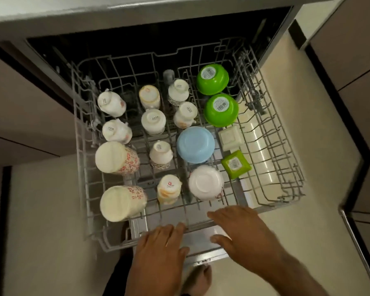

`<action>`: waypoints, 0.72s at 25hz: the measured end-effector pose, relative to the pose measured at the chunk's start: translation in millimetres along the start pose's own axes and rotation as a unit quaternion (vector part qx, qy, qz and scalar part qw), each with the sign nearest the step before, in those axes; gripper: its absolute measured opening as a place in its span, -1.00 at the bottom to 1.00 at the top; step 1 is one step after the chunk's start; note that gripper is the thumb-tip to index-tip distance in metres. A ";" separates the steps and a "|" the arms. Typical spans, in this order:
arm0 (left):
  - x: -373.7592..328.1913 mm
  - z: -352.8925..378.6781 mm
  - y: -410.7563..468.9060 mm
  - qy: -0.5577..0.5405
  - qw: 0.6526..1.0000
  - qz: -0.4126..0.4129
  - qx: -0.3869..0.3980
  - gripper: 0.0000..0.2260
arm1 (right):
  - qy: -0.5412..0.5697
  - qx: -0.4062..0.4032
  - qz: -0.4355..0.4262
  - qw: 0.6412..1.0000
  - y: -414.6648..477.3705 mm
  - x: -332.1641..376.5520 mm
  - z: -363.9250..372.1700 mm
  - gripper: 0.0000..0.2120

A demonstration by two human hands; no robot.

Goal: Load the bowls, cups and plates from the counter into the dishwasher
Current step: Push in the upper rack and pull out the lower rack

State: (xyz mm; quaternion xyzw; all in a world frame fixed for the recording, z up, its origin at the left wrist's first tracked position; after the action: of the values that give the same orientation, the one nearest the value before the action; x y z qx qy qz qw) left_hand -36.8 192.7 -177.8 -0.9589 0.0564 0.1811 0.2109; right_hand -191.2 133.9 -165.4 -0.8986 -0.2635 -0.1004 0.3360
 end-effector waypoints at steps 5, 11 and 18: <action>5.1 -0.6 10.9 0.066 0.988 0.014 -0.136 -0.73 | 0.016 -0.135 -0.021 0.990 6.4 -19.6 -7.1 -0.66; 13.5 -20.7 30.2 0.052 0.976 0.013 -0.212 -0.72 | 0.007 -0.228 0.006 0.974 22.1 -28.8 -26.3 -0.73; 30.8 -52.5 78.8 0.035 0.981 0.031 -0.188 -0.72 | -0.008 -0.322 0.064 0.944 55.0 -38.3 -63.9 -0.77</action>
State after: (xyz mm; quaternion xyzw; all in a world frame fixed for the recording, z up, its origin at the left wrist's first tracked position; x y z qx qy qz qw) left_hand -5.8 98.2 -175.1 -0.9851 0.0579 0.1611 0.0188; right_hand -193.9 41.4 -161.2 -0.9747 -0.1612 -0.1512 0.0321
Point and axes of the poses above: each hand's wrist, its own y-axis towards the middle knuckle, its own z-axis out of the palm, x = y × z, the point moved 10 cm from there along y, towards the middle knuckle, and after that the axes turned 7 degrees about x, right-handed, at the moved point
